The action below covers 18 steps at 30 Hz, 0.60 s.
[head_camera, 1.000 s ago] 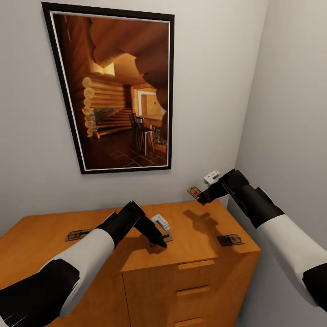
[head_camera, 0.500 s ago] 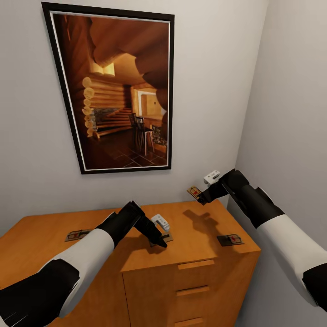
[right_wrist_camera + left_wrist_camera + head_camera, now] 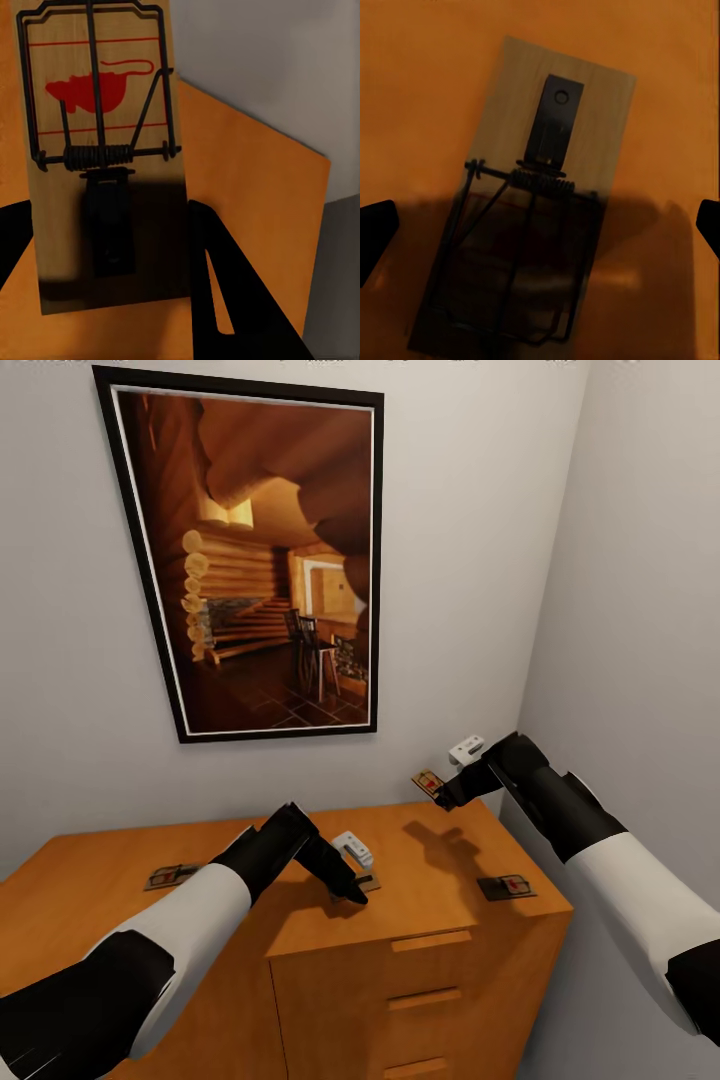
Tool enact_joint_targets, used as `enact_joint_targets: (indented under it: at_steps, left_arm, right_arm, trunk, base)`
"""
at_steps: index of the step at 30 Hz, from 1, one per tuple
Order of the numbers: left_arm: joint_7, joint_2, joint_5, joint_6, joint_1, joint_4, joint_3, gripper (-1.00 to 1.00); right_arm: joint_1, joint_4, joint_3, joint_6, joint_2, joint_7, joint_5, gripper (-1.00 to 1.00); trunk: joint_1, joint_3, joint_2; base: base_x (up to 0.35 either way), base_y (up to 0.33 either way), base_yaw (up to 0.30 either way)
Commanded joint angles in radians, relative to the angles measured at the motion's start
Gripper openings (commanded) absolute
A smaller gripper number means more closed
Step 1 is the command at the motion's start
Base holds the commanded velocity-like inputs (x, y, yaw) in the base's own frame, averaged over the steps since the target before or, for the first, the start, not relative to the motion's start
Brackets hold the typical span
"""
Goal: Take the four mousetraps from the cabinet in the bathroom and place them on the bathroom floor. Make sure all four end up on the same floor surface, and ensure that at least two of them are either under or directly next to the same bathroom sink.
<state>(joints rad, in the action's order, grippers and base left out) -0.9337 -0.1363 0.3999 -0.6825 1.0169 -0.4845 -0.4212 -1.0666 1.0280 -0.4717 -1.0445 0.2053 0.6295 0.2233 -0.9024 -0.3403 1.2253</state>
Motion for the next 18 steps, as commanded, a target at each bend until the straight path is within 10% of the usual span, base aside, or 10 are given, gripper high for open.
enact_joint_targets:
  at_steps: [1,18]
  left_arm:
    - [-0.008,0.0,0.02,-0.006,0.0,0.018,-0.002,1.0]
    - [-0.007,0.005,0.023,-0.005,0.0,0.021,-0.005,1.0]
  right_arm:
    - [-0.001,0.001,-0.002,-0.003,0.001,0.005,0.008,-1.0]
    - [-0.001,0.001,-0.003,-0.003,0.0,0.006,0.009,-1.0]
  trunk:
    - [0.0,-0.002,0.001]
    - [0.0,-0.002,0.001]
  base:
    - [-0.11,0.0,0.0]
    - [-0.048,0.0,0.0]
